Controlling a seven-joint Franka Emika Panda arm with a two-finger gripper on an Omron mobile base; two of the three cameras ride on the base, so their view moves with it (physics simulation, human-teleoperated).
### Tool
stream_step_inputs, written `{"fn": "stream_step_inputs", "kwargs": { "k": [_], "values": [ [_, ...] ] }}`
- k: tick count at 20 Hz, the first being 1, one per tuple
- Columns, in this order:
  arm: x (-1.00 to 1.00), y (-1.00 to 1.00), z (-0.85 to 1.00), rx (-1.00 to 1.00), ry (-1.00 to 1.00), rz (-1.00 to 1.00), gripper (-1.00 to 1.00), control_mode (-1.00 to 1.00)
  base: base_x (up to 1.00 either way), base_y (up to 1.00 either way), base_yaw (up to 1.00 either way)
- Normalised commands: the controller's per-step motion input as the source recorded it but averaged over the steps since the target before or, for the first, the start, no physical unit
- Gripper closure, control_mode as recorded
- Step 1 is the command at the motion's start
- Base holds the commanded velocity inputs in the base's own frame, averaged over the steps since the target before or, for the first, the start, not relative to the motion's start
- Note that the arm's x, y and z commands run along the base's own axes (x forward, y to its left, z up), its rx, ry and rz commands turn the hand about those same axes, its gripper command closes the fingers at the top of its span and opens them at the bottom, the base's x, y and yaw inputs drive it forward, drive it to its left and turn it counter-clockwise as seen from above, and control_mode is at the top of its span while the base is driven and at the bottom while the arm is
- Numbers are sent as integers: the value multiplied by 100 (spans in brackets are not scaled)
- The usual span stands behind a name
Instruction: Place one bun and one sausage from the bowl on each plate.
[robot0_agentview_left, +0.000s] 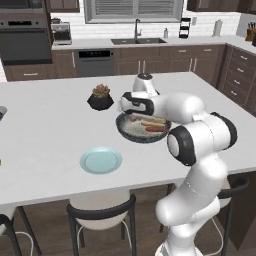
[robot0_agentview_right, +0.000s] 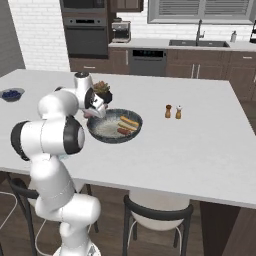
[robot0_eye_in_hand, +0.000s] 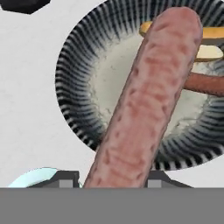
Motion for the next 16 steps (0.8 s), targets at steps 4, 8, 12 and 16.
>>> {"fn": "stream_step_inputs", "kwargs": {
  "k": [4,8,12,16],
  "values": [
    [-80,94,7,-5,7,18,100,-100,0,0,0],
    [-41,100,-10,-3,9,22,100,-100,0,0,0],
    [-8,100,-67,-1,18,16,100,-100,0,0,0],
    [-10,74,-97,-9,26,13,100,-100,0,0,0]
  ]
}}
